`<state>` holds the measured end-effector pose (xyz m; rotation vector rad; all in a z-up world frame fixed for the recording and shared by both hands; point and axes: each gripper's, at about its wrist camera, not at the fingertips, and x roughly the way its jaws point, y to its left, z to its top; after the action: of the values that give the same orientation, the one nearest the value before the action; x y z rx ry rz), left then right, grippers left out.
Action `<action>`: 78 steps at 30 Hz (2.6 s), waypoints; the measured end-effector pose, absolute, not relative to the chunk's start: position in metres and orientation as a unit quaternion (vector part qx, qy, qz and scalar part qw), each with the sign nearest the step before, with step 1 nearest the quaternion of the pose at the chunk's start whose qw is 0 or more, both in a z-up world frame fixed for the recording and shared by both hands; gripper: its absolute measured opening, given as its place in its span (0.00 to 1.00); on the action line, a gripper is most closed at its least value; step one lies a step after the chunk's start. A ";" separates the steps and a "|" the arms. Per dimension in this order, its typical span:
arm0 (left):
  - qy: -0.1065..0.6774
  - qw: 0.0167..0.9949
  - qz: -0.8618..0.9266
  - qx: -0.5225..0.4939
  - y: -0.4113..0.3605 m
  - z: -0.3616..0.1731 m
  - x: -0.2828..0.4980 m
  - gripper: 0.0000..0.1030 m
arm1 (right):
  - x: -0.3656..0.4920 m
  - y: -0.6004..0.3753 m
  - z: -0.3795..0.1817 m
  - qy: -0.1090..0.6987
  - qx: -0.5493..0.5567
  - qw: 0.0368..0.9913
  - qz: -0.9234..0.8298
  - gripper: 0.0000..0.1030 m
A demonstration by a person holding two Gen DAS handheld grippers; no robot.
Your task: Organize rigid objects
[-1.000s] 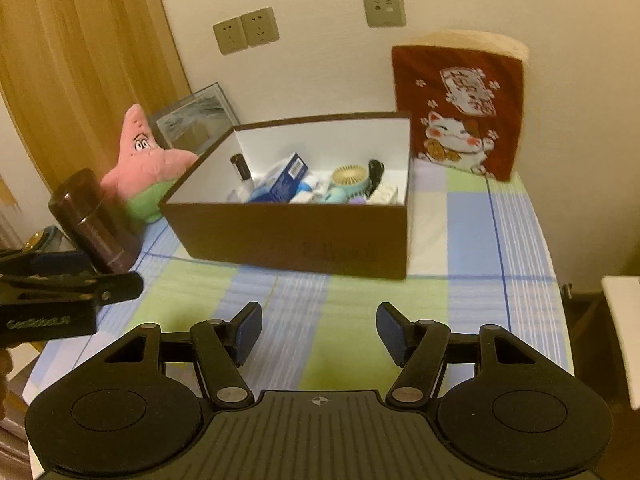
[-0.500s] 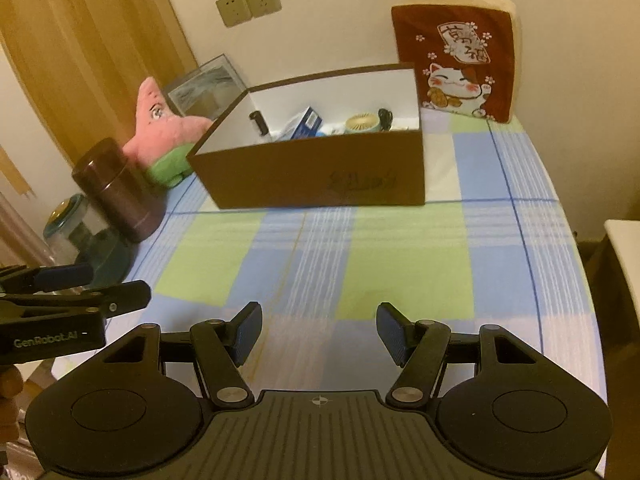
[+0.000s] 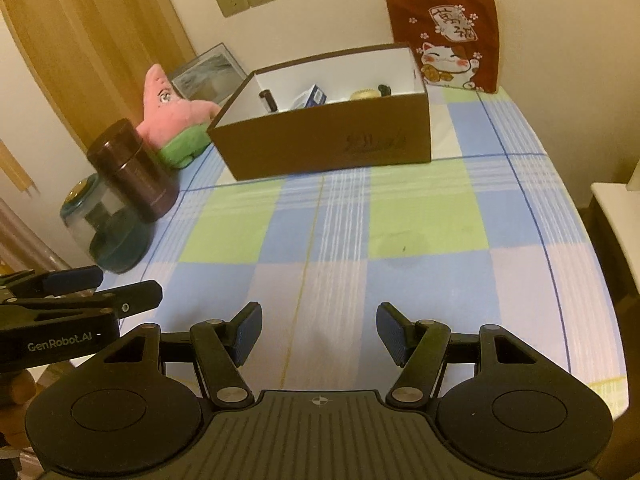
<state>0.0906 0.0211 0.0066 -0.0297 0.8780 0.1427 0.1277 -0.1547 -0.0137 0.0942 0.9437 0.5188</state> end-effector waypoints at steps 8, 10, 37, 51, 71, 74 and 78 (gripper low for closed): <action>0.430 0.901 0.058 -0.024 0.023 0.006 0.067 0.74 | 0.105 -0.151 -0.010 0.456 0.038 0.855 0.244 0.62; 0.431 0.900 0.057 -0.026 0.024 0.005 0.065 0.74 | 0.102 -0.150 -0.010 0.456 0.036 0.855 0.243 0.62; 0.431 0.900 0.058 -0.032 0.027 0.004 0.065 0.74 | 0.103 -0.144 -0.013 0.460 0.022 0.853 0.245 0.62; 0.432 0.899 0.058 -0.032 0.026 0.002 0.068 0.74 | 0.104 -0.144 -0.013 0.460 0.023 0.853 0.244 0.62; 0.431 0.900 0.058 -0.033 0.028 0.003 0.068 0.74 | 0.102 -0.140 -0.011 0.459 0.022 0.854 0.245 0.62; 0.430 0.900 0.058 -0.033 0.028 0.003 0.068 0.74 | 0.101 -0.138 -0.010 0.458 0.021 0.854 0.246 0.62; 0.430 0.900 0.058 -0.033 0.028 0.004 0.068 0.74 | 0.101 -0.137 -0.010 0.458 0.021 0.854 0.246 0.62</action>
<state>0.0675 0.0285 0.0035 -0.0684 0.8907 0.1201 0.1007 -0.1373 -0.0101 0.0445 0.9643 0.5165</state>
